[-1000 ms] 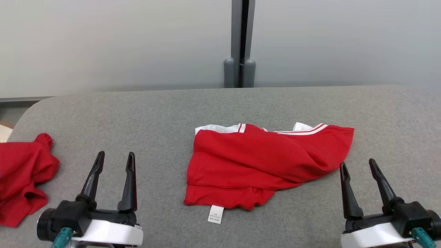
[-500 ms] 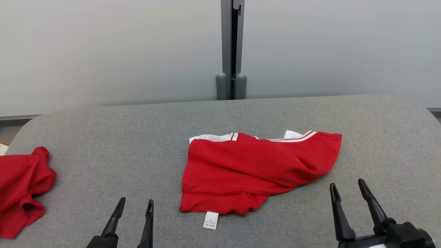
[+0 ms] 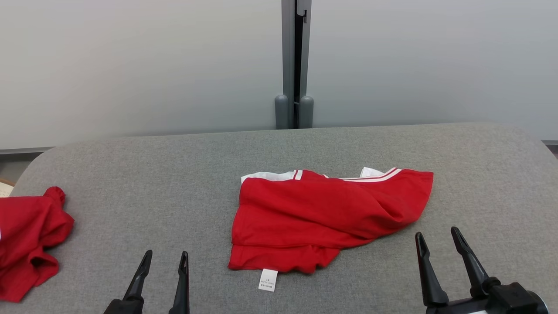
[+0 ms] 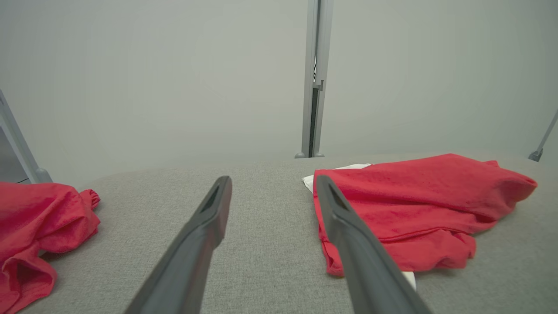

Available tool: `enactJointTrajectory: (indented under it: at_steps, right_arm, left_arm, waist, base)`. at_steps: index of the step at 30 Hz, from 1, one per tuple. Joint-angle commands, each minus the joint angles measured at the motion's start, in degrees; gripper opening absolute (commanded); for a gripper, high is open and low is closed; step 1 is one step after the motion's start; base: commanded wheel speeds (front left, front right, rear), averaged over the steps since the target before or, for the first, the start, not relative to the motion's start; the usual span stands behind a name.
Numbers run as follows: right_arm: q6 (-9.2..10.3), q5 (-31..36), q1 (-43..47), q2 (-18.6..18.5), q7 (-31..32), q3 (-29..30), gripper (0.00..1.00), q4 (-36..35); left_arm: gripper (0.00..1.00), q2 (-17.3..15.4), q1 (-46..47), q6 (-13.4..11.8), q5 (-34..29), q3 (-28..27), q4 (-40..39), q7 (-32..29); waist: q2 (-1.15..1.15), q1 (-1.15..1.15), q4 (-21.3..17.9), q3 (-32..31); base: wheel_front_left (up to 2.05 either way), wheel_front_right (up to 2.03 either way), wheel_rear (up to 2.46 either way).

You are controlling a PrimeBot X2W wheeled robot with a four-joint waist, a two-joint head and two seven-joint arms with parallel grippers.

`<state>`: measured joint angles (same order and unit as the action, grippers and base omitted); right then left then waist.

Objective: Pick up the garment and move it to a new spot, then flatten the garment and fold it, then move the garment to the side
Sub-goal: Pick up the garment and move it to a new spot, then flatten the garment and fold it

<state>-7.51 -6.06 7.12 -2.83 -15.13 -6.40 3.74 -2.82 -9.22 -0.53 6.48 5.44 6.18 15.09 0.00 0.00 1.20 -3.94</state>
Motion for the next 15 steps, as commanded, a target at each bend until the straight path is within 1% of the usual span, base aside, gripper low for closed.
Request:
enactJointTrajectory:
  at_steps: [1, 8, 15]
  right_arm:
    - [0.04, -0.4, 0.06, -0.12, -0.03, -0.26, 1.0, -0.05]
    - [0.04, -0.43, 0.15, -0.12, -0.03, -0.21, 1.0, 0.01]
    - [0.04, -0.44, -0.03, -0.12, -0.03, -0.64, 1.0, -0.08]
  left_arm:
    - [1.0, -0.16, -0.29, -0.15, 0.05, -0.2, -0.07, 0.09]
    - [1.0, -0.16, -0.17, 0.67, 0.55, 0.27, 0.49, 0.09]
    - [1.0, -0.16, -0.3, 0.67, 1.26, 0.73, 0.87, 0.09]
  waist:
    - [0.0, 0.0, -0.04, -0.08]
    - [0.0, 0.0, -0.03, -0.45]
    - [0.0, 0.0, 0.07, -0.48]
  base:
    - [0.0, 0.0, 0.0]
    - [0.0, 0.0, 0.0]
    - [0.0, 0.0, 0.0]
